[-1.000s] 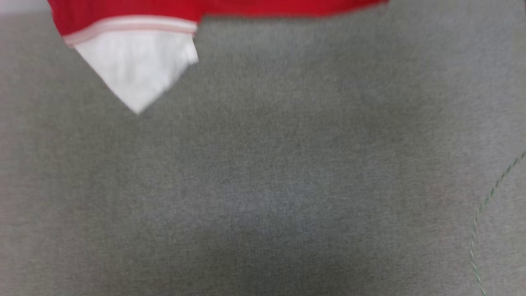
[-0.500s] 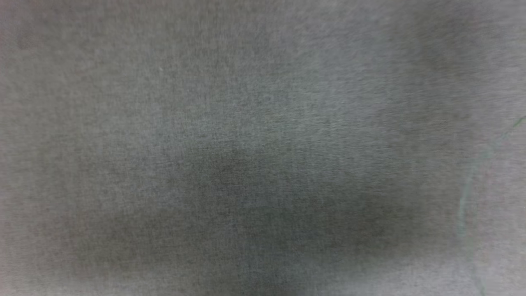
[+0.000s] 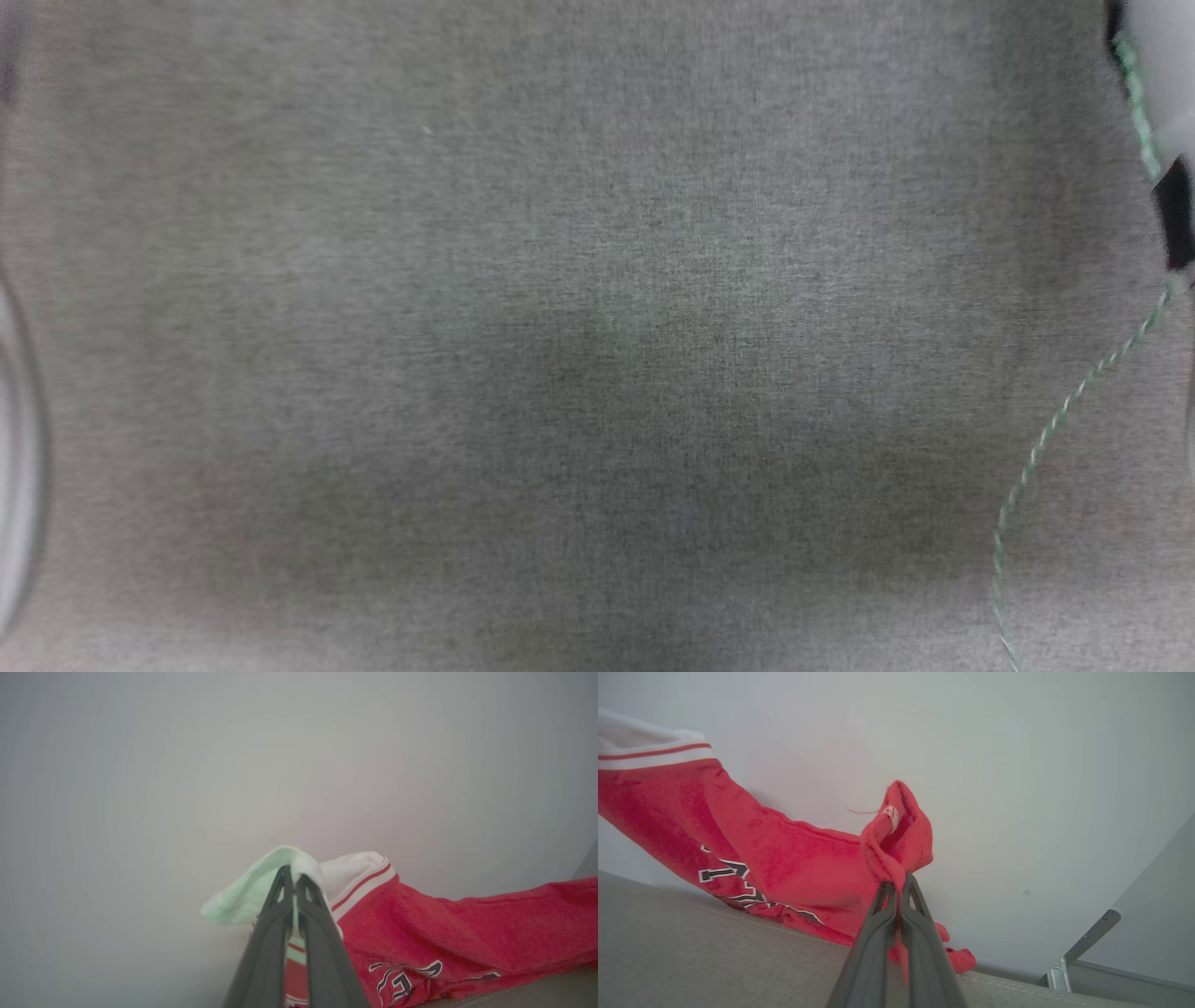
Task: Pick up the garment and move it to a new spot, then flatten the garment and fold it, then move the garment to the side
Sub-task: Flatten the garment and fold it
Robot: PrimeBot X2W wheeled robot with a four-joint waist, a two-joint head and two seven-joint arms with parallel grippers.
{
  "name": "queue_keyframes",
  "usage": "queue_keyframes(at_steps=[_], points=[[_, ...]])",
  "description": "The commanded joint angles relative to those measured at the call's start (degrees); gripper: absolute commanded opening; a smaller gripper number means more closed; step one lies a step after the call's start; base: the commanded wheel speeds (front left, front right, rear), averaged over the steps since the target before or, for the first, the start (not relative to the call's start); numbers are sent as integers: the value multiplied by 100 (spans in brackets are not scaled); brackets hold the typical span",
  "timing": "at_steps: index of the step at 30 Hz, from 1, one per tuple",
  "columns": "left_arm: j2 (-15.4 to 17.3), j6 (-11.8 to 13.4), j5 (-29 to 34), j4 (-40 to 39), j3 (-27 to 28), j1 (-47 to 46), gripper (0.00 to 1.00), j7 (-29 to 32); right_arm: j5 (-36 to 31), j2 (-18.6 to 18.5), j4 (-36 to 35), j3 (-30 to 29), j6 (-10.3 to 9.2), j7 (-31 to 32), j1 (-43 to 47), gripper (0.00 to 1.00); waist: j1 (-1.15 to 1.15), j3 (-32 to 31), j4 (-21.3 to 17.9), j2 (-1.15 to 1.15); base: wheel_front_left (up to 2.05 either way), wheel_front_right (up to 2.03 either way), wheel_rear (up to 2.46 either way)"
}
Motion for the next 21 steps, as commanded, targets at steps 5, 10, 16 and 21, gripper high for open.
queue_keyframes(at_steps=[5,10,16,21], points=[[13,-180,31,-40,-74,957,0,-16,780,-55,25,712,-7,269,607,0,0,-1115,213,0,0,0,0],[40,-285,-12,-293,-53,1905,0,-16,1714,-378,-544,1514,-7,727,1522,0,0,-1747,288,0,0,0,0],[170,-352,-66,-686,-12,3021,0,-16,2850,-1089,-1734,2271,-7,1383,2811,0,0,-2324,294,0,0,0,0],[337,-279,-70,-1349,36,4171,0,-13,3822,-1955,-3067,2516,-6,1890,4212,0,0,-2725,329,0,0,0,0]])
